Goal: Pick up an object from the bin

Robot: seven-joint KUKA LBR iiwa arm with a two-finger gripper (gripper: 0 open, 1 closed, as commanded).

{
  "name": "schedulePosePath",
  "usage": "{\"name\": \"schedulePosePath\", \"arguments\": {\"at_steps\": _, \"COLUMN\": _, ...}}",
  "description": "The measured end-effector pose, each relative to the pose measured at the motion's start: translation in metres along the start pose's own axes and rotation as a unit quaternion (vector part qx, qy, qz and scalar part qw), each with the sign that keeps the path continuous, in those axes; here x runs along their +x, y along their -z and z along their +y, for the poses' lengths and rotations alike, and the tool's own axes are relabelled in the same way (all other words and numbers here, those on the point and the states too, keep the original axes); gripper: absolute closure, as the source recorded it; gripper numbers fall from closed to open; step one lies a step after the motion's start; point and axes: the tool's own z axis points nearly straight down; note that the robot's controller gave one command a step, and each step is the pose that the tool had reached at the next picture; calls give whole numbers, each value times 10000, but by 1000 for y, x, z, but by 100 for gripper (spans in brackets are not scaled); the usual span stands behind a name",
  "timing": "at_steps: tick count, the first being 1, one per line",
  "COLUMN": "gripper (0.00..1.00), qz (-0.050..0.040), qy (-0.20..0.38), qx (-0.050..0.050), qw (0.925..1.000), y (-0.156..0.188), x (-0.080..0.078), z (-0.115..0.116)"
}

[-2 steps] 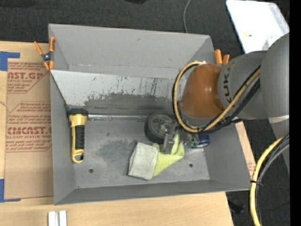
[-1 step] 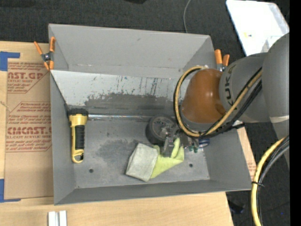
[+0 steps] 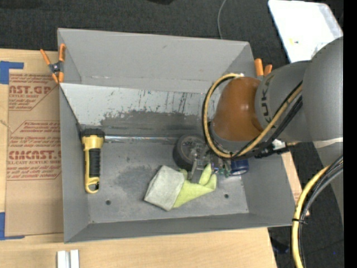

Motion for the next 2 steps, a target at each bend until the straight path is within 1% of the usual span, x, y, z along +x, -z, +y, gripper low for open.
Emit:
{"name": "schedulePosePath", "arguments": {"at_steps": 1, "gripper": 100, "qz": -4, "qy": 48, "qx": -6, "qw": 10000, "y": 0, "x": -8, "z": -2}}
{"name": "schedulePosePath", "arguments": {"at_steps": 2, "gripper": 100, "qz": 3, "qy": 962, "qx": -2, "qw": 9954, "y": 46, "x": 8, "z": 1}}
